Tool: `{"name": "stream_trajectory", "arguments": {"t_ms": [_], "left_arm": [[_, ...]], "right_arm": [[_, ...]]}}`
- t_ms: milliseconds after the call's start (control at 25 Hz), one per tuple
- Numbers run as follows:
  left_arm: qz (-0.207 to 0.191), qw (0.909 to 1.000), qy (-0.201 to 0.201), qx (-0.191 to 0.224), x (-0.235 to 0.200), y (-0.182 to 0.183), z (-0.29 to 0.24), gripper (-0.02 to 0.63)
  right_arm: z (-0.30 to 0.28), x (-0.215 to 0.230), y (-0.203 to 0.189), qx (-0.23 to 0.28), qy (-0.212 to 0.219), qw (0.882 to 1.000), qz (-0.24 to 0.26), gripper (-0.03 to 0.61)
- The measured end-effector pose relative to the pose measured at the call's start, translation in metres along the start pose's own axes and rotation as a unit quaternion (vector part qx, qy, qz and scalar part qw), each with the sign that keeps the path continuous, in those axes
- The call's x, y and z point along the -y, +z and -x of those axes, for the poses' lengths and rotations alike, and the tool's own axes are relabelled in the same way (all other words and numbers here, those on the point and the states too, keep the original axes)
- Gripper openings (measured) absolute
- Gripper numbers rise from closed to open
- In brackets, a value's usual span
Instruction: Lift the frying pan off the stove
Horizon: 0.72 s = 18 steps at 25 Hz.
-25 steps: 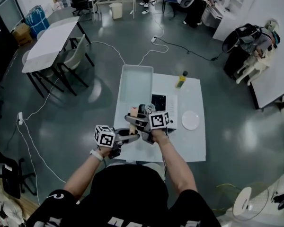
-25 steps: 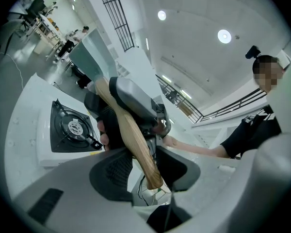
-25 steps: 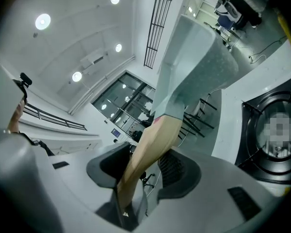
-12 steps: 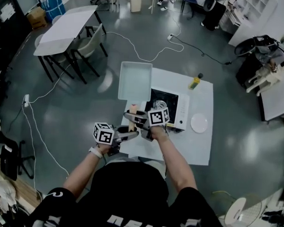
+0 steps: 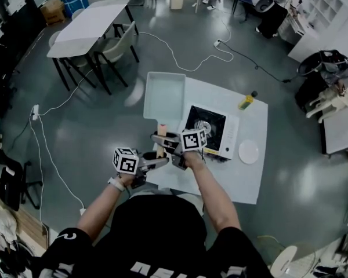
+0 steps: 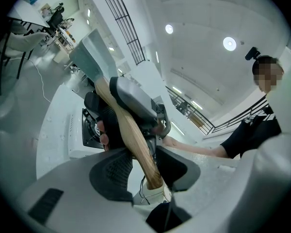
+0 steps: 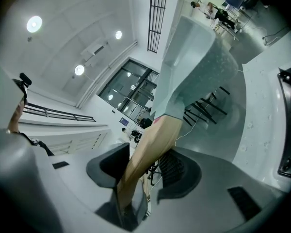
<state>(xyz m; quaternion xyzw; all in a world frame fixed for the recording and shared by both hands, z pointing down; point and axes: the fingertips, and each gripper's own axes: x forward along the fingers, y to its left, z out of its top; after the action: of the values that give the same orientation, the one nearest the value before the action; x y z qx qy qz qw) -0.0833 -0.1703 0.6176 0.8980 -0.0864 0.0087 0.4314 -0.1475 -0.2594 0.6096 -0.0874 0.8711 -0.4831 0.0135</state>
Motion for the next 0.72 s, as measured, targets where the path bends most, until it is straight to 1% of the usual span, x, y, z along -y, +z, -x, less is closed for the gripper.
{"name": "stream_trajectory", "arguments": {"t_ms": [200,480,720], "left_arm": [[0.005,1.0000,-0.001,0.007,-0.0019,0.0024,0.0038,0.147],[0.001,0.9999,0.001,0.012,-0.0029,0.0022,0.0043,0.147],[-0.003,0.9999,0.000,0.013,-0.0022,0.0017,0.0044,0.147]], "right_arm": [[-0.0064,0.0011,0.0004,0.000,0.007,1.000,-0.005,0.175],[-0.0080,-0.0020,-0.0001,0.000,0.021,1.000,-0.007,0.176],[-0.0061,0.0012,-0.0015,-0.003,0.009,1.000,-0.006,0.176]]}}
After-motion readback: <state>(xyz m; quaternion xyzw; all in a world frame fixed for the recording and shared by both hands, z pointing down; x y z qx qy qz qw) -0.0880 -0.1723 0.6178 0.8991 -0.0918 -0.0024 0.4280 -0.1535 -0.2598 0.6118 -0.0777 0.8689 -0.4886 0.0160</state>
